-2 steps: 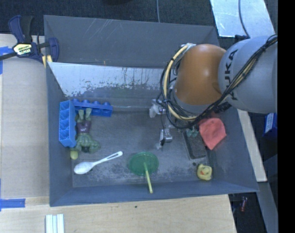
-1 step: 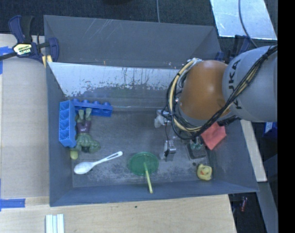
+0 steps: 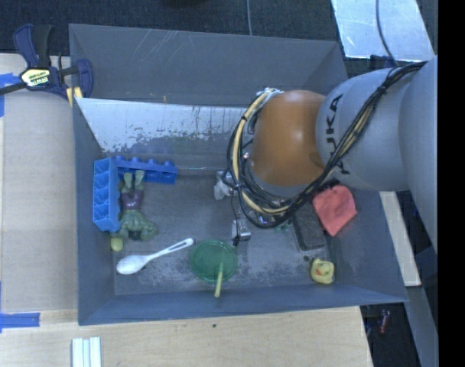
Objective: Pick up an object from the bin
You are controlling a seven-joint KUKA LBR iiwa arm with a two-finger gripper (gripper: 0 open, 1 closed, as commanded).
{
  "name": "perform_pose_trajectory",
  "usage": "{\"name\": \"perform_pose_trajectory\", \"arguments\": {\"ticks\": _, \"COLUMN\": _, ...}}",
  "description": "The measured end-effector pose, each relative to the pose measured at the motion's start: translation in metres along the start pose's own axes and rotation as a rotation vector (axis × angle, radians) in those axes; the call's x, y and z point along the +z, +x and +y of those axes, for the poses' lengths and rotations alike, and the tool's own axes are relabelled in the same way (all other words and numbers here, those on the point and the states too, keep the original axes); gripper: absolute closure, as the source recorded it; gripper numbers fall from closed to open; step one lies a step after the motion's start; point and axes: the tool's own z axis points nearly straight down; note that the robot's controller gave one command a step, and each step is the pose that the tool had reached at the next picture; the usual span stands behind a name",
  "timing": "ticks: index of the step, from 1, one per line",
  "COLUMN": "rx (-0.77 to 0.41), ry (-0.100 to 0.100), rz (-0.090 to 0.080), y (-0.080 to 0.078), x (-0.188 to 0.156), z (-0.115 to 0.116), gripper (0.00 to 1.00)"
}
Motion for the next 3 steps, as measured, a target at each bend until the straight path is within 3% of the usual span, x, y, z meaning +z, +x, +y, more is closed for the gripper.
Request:
{"name": "perform_pose_trajectory", "arguments": {"ticks": 1, "rx": -0.030, "ry": 0.001, "rz": 0.001, "y": 0.023, "x": -0.008, "z": 0.018, "gripper": 0.00}}
{"name": "perform_pose_trajectory", "arguments": {"ticks": 2, "rx": -0.091, "ry": 0.005, "rz": 0.001, "y": 0.018, "x": -0.017, "z": 0.026, "gripper": 0.00}}
{"name": "perform_pose_trajectory", "arguments": {"ticks": 3, "rx": -0.424, "ry": 0.004, "rz": -0.005, "y": -0.035, "x": 0.010, "z": 0.009, "gripper": 0.00}}
